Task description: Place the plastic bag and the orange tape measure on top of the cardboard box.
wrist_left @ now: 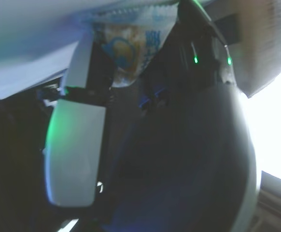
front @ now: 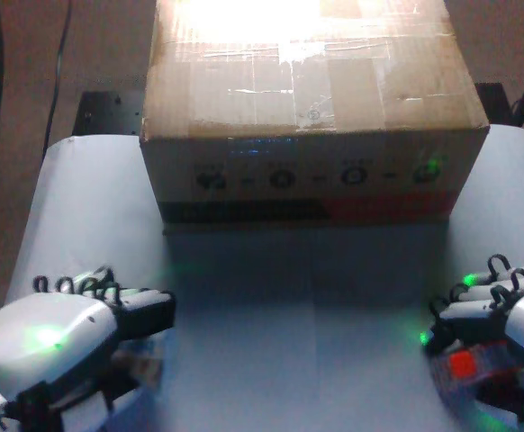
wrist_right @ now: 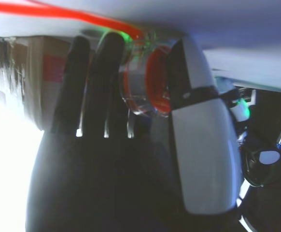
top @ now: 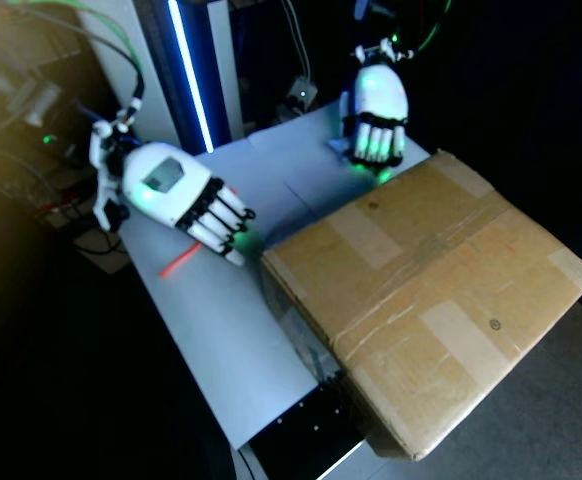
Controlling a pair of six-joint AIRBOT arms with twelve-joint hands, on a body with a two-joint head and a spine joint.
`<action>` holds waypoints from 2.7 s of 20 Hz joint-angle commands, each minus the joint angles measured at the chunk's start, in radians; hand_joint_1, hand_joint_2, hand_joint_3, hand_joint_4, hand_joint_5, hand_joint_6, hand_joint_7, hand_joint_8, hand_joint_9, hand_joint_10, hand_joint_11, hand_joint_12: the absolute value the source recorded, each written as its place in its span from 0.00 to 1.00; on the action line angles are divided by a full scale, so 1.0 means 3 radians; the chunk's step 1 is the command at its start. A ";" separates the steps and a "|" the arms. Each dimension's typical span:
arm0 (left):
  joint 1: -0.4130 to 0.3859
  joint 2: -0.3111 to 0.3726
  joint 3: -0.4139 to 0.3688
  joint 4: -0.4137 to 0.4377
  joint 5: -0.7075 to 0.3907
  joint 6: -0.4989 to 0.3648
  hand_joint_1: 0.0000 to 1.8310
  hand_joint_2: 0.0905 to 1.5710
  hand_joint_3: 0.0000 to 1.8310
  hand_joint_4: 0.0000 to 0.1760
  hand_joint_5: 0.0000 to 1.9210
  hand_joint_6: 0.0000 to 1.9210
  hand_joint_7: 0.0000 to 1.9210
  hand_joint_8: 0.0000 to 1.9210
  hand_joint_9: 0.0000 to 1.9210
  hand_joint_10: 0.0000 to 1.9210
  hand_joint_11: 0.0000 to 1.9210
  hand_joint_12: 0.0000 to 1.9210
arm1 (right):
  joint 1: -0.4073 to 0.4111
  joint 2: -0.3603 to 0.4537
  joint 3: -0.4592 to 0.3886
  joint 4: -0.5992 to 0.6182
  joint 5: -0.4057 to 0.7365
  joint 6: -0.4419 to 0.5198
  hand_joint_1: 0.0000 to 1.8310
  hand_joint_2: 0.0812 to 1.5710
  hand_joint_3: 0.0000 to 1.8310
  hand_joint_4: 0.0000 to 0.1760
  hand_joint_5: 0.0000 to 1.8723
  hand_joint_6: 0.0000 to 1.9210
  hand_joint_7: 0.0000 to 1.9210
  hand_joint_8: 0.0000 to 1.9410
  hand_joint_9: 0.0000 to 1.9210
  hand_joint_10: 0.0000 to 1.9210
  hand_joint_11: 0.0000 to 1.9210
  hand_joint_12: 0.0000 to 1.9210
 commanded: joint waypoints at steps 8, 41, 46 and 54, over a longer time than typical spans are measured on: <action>-0.0041 0.0373 -0.0144 0.0557 0.0337 -0.0692 0.69 0.89 0.00 0.00 0.19 0.94 0.21 0.88 0.29 0.98 0.22 1.00 | 0.0011 0.0261 -0.0179 -0.0326 -0.0464 0.0242 0.80 0.78 0.00 0.00 0.37 0.77 0.30 0.69 0.36 0.71 0.28 0.94; -0.2157 0.0245 0.0506 0.1098 0.0434 -0.0440 0.74 0.74 0.00 0.00 0.42 0.57 0.53 0.54 0.32 0.86 0.28 0.99 | 0.1825 0.0500 0.0581 -0.0946 0.0028 0.0285 0.66 0.72 0.00 0.00 0.57 0.45 0.71 0.73 0.82 0.74 0.80 0.84; -0.2412 0.0030 0.0769 0.1098 0.0230 -0.0440 0.74 0.74 0.00 0.00 0.42 0.57 0.53 0.54 0.32 0.86 0.28 0.99 | 0.2301 0.0181 0.0849 -0.0946 0.0423 -0.0033 0.66 0.70 0.00 0.00 0.59 0.45 0.67 0.90 0.72 0.94 0.73 0.98; -0.2753 -0.0453 0.1292 0.1098 -0.0292 -0.0418 0.68 0.77 0.00 0.00 0.41 0.56 0.40 0.81 0.42 0.91 0.41 0.98 | 0.2648 -0.0129 0.1303 -0.0946 0.0723 -0.0033 0.75 0.71 0.00 0.00 0.49 0.45 0.48 0.62 0.45 0.76 0.45 0.92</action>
